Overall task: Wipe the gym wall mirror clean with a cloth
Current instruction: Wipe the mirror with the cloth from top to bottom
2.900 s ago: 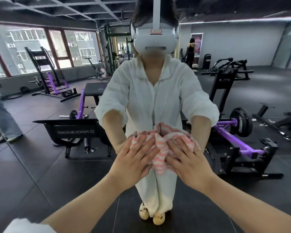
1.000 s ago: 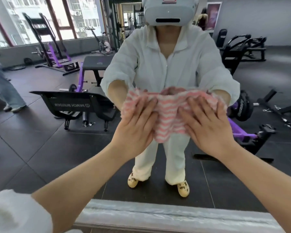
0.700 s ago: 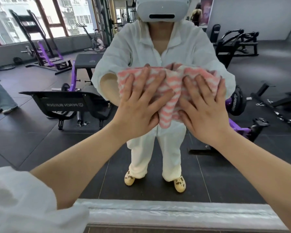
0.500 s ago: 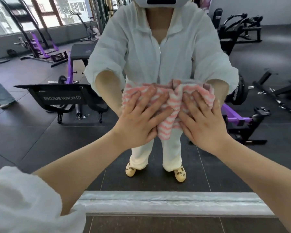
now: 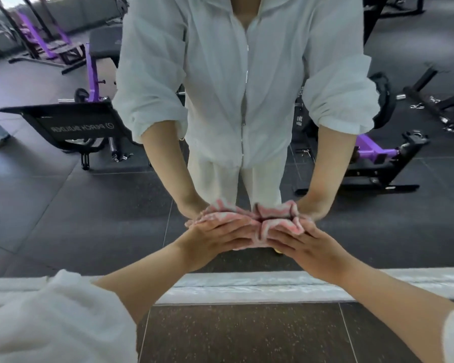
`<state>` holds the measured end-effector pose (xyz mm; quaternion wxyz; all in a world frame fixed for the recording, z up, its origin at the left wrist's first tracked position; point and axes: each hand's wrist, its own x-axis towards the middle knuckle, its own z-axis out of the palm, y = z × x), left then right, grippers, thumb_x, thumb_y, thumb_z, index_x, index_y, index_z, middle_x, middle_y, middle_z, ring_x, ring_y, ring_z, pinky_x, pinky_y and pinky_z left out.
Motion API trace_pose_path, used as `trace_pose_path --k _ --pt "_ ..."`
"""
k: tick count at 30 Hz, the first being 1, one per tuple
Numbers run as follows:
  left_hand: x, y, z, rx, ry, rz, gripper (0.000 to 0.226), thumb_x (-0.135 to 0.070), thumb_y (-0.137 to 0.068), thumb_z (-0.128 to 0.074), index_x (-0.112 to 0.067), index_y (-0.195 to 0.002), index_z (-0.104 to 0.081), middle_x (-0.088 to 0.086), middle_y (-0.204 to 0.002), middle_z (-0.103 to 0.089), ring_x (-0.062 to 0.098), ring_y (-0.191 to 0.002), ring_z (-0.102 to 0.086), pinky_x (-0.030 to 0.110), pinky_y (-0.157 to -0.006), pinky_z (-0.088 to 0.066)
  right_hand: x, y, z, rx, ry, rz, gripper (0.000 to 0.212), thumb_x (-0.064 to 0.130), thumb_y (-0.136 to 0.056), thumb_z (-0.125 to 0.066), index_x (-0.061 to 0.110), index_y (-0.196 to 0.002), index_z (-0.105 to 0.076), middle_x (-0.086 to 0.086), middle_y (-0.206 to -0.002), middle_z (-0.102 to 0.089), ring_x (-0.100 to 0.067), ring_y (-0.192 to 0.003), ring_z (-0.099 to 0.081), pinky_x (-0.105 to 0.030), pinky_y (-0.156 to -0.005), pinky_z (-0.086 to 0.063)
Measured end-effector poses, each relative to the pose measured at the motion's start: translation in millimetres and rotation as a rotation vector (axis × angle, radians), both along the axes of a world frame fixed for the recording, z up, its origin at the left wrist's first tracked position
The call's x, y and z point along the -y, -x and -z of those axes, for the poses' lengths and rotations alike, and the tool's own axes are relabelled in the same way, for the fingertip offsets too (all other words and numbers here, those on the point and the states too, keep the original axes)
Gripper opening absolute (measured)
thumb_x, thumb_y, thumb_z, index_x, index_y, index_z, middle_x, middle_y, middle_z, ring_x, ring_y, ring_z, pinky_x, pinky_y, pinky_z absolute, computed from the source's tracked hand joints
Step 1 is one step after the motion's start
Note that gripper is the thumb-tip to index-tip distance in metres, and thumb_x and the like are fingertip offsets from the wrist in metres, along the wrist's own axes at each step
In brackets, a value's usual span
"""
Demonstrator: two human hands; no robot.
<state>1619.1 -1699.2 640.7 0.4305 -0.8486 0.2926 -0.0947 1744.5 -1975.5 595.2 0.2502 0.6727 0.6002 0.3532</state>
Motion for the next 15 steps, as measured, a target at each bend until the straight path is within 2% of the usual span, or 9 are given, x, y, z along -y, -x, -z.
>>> trace_pose_path --k 3,5,7,9,11,13,15 --pt "10 4 21 -0.182 -0.142 -0.059 0.093 -0.026 -0.093 -0.041 -0.003 -0.135 0.038 0.021 -0.135 0.051 0.040 -0.128 0.042 0.051 -0.105 0.030 4 11 20 -0.117 0.154 0.063 0.085 0.031 -0.084 -0.043 0.007 -0.152 0.005 -0.013 -0.157 0.016 -0.036 -0.144 0.019 -0.050 -0.117 0.013" --pt "20 4 29 -0.370 -0.142 -0.181 0.087 -0.023 -0.098 -0.039 -0.008 -0.137 0.037 0.016 -0.125 0.059 0.034 -0.121 0.048 0.045 -0.104 0.030 5 22 30 -0.171 0.331 0.152 0.078 0.030 -0.096 -0.035 0.004 -0.146 0.018 -0.015 -0.149 0.031 -0.035 -0.134 0.032 -0.050 -0.108 0.024" --pt "26 3 33 -0.431 -0.079 -0.270 0.083 -0.021 -0.099 -0.037 -0.013 -0.141 0.034 0.012 -0.122 0.061 0.029 -0.118 0.049 0.041 -0.104 0.028 1 29 29 -0.250 0.490 0.264 0.075 0.030 -0.102 -0.029 0.004 -0.144 0.028 -0.014 -0.145 0.040 -0.034 -0.128 0.039 -0.050 -0.099 0.029" --pt "30 7 30 -0.383 -0.060 -0.263 0.083 -0.024 -0.099 -0.035 -0.010 -0.137 0.037 0.012 -0.126 0.058 0.029 -0.119 0.049 0.044 -0.104 0.031 4 29 20 -0.282 0.437 0.255 0.074 0.032 -0.102 -0.027 0.006 -0.145 0.027 -0.012 -0.149 0.036 -0.034 -0.132 0.035 -0.052 -0.099 0.035" --pt "34 11 20 -0.305 -0.039 -0.254 0.079 -0.028 -0.099 -0.030 -0.009 -0.138 0.036 0.012 -0.133 0.053 0.028 -0.124 0.047 0.047 -0.103 0.035 17 21 8 -0.192 0.295 0.200 0.078 0.035 -0.098 -0.030 0.007 -0.146 0.024 -0.012 -0.152 0.032 -0.037 -0.137 0.031 -0.054 -0.101 0.036" --pt "35 11 6 -0.200 0.018 -0.247 0.073 -0.033 -0.099 -0.029 -0.013 -0.148 0.020 0.011 -0.144 0.042 0.028 -0.133 0.040 0.045 -0.103 0.032 34 9 -8 -0.078 0.161 0.164 0.082 0.039 -0.094 -0.035 0.010 -0.150 0.017 -0.012 -0.154 0.029 -0.039 -0.140 0.030 -0.055 -0.107 0.029" --pt "37 5 -12 -0.014 0.099 -0.136 0.070 -0.040 -0.093 -0.036 -0.017 -0.151 -0.007 0.009 -0.154 0.016 0.029 -0.144 0.020 0.044 -0.113 0.016 46 -3 -33 -0.002 0.039 0.159 0.091 0.041 -0.089 -0.043 0.008 -0.152 0.013 -0.014 -0.158 0.021 -0.039 -0.144 0.020 -0.055 -0.114 0.018"
